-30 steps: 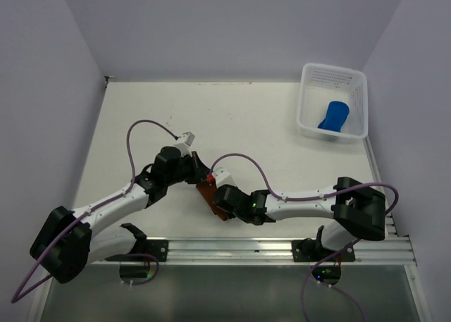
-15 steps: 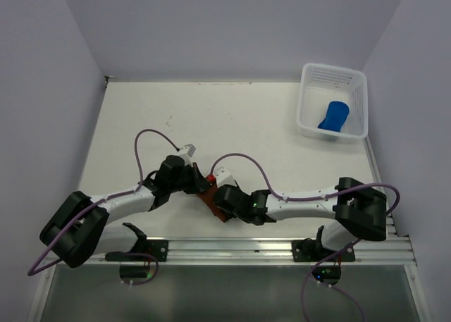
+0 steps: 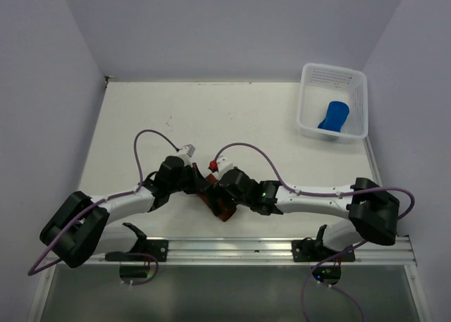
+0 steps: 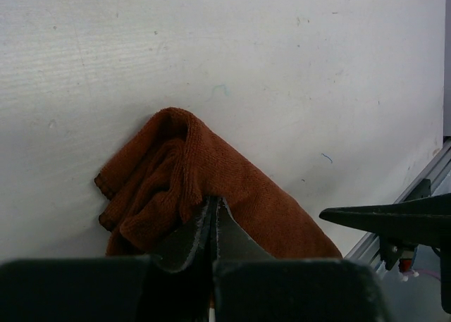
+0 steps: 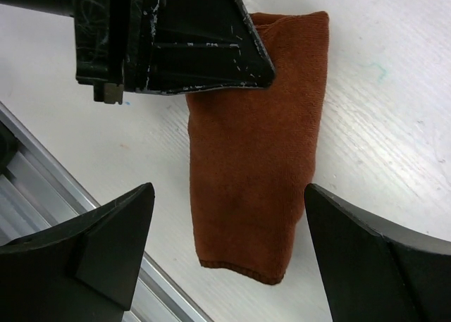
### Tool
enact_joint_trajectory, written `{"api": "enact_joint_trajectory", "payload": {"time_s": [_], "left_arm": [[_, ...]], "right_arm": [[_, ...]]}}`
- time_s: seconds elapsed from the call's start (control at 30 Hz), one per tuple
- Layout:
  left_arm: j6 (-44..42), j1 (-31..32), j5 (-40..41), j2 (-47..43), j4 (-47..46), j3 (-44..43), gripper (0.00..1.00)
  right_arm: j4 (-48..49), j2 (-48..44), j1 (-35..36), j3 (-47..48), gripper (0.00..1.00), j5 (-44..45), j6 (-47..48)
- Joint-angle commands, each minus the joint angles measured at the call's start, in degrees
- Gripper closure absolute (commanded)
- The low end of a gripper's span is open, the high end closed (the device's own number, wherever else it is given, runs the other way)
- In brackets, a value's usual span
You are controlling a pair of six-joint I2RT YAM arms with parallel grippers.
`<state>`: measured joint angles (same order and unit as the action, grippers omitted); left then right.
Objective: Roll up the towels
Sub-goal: Roll the towel, then place the rolled towel into the container
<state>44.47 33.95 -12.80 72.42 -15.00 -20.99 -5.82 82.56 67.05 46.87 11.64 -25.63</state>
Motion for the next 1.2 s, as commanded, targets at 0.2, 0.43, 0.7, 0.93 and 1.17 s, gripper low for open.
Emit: {"api": "enact_joint_trajectory", "payload": {"time_s": [0.2, 0.43, 0.7, 0.93, 1.17], "left_arm": [[-0.3, 0.4, 0.9, -1.7, 2.9, 0.8, 1.0], [-0.5, 0.4, 1.2, -2.6, 3.8, 0.7, 1.0], [-0.6, 0.4, 1.5, -2.4, 3.4, 1.3, 1.0], [-0.6, 0.4, 1.4, -2.4, 3.0, 2.5, 1.0], [-0.5, 0.4, 1.4, -2.9, 3.1, 2.9, 1.0]], "right_arm": [[5.5, 9.0, -0.3, 0.0, 0.09, -0.5, 2.4], [7.7, 10.7, 0.1, -1.8, 0.1, 4.5, 2.9], [3.9, 5.1, 0.9, -1.0, 0.02, 5.6, 4.3], [0.2, 2.5, 0.8, 0.8, 0.01, 6.9, 4.3], [0.5, 7.7, 0.6, 2.0, 0.01, 4.4, 2.7]]}}
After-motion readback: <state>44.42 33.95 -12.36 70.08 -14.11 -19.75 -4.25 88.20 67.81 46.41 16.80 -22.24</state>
